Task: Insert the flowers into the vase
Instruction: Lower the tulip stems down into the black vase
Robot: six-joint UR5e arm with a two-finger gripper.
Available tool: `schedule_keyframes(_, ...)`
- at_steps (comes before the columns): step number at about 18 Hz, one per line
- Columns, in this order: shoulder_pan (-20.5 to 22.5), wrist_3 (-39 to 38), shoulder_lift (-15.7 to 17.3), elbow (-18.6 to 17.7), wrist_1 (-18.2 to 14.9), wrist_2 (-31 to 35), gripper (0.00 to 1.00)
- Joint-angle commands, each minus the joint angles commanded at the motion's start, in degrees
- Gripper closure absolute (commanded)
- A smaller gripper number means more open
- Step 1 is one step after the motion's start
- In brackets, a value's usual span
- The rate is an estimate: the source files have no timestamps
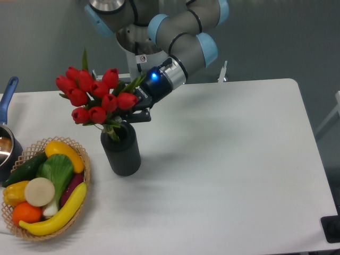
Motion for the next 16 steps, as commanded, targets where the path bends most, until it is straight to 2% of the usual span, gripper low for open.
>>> schedule_keyframes(5, 1.0, 2.3, 0.0, -2.4, 0.2, 0.0, 0.88)
schedule_keyframes(9, 1.4, 7.9, -2.0, -4.5, 0.2, 0.1, 0.85)
schedule_keyframes(14, 1.9, 10.5, -2.8, -6.1, 0.1, 0.0, 0.84)
schedule_keyframes(16, 2.4, 10.5, -3.1, -6.1, 0.1, 0.0, 0.69)
